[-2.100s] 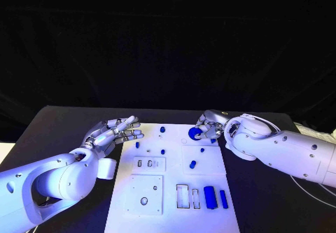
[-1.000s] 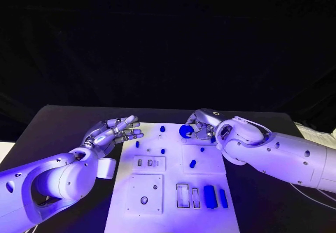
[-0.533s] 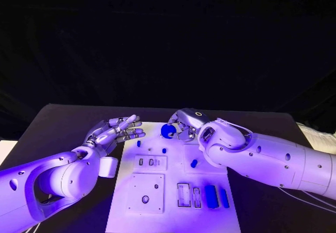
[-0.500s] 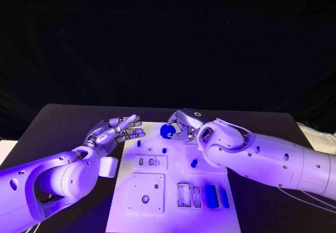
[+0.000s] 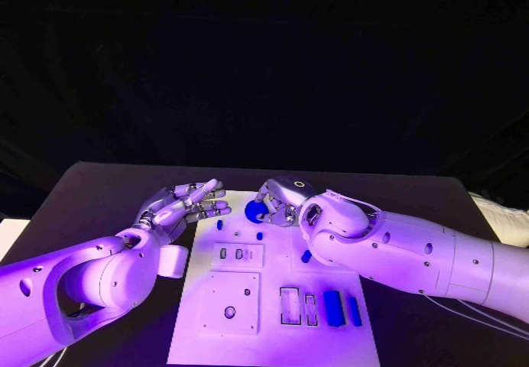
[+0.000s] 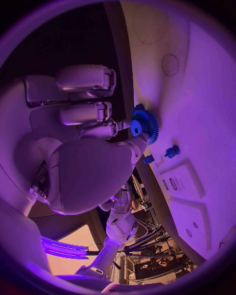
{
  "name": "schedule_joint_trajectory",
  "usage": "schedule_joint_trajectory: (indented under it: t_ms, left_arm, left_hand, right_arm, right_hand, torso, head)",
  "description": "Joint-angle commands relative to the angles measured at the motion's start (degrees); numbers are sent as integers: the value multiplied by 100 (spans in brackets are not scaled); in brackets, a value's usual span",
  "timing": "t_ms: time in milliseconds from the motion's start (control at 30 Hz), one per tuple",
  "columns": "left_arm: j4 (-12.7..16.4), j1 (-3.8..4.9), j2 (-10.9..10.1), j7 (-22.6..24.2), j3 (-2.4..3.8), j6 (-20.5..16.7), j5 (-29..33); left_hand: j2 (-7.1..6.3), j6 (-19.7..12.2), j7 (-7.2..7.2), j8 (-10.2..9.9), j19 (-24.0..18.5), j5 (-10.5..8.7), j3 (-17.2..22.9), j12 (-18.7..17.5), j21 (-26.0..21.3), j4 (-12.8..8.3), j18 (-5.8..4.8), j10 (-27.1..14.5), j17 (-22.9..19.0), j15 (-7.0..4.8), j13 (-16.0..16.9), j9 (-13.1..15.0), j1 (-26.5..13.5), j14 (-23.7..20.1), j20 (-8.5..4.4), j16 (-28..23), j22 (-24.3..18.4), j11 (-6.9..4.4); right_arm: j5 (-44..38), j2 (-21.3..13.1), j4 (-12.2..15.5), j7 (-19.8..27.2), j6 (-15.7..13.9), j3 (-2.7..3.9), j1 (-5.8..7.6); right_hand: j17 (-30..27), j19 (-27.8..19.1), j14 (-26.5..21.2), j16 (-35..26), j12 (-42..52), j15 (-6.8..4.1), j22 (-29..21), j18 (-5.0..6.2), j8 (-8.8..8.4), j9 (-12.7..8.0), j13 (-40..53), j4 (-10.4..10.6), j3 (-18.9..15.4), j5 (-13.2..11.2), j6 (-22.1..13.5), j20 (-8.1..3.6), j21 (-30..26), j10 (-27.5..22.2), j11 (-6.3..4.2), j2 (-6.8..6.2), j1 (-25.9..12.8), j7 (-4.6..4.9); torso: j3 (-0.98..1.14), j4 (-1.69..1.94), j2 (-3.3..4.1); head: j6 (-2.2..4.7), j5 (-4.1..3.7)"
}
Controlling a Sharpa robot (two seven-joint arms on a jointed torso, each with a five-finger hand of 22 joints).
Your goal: Assemble the parts on the task board
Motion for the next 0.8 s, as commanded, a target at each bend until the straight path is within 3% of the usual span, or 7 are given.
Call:
schedule_joint_trajectory:
  t_ms: [33,100,333,400,633,800]
  left_arm:
    - [13,10,14,30,4,122,1]
    - [12,10,14,29,4,123,1]
    - [12,11,8,23,4,119,1]
    - [13,11,7,21,4,121,1]
    - [15,11,3,12,4,120,1]
    - [16,11,-1,9,4,117,1]
  left_hand:
    - [38,-2,28,-24,12,-19,-9,-22,-36,-37,66,-14,8,36,-4,-2,-21,-12,31,-27,-5,14]
    - [38,-2,28,-24,12,-19,-9,-22,-36,-37,66,-14,8,36,-4,-2,-21,-12,31,-27,-5,14]
    - [38,-2,28,-24,12,-19,-9,-22,-36,-37,66,-14,8,36,-4,-2,-21,-12,31,-27,-5,14]
    - [38,-2,28,-24,12,-19,-9,-22,-36,-37,66,-14,8,36,-4,-2,-21,-12,31,-27,-5,14]
    - [38,-2,28,-24,12,-19,-9,-22,-36,-37,66,-14,8,36,-4,-2,-21,-12,31,-27,-5,14]
    - [38,-2,28,-24,12,-19,-9,-22,-36,-37,66,-14,8,36,-4,-2,-21,-12,31,-27,-5,14]
  right_arm:
    - [-104,60,-89,-57,163,-21,-23]
    - [-104,89,-128,-66,155,-27,-28]
    - [-91,150,-222,-61,73,-37,-36]
    - [-85,158,-236,-55,63,-38,-37]
    - [-26,158,-258,-24,174,-41,-37]
    - [77,148,-264,-3,284,-42,-37]
  right_hand:
    - [1314,25,546,-12,-72,-19,49,-52,-7,34,408,1,46,-47,194,5,31,56,-21,-8,-123,-102]
    - [1306,23,544,-17,-109,-6,48,-53,-48,19,388,8,45,-94,134,13,30,41,-2,-34,-175,-78]
    - [1269,6,536,-39,-370,122,40,-52,-411,-32,234,77,-55,-745,-420,119,23,-81,151,-222,-463,90]
    - [1265,-1,534,-42,-426,148,32,-50,-426,-26,202,144,-131,-803,-506,148,19,-111,177,-288,-567,113]
    - [1268,-15,534,-40,-512,187,29,-44,-404,0,162,502,-545,-682,-571,205,16,-156,212,-381,-867,138]
    - [1305,7,542,-18,-445,174,83,-54,-370,21,216,511,-775,-345,-443,199,43,-125,191,-224,-1185,107]
  torso:
    - [6,6,0]
    - [5,7,0]
    - [4,-9,-2]
    - [6,-9,-2]
    - [6,-5,-2]
    - [7,0,-1]
  head:
    - [-1,3]
    - [0,4]
    - [-7,27]
    - [-3,24]
    - [-6,20]
    - [-8,20]
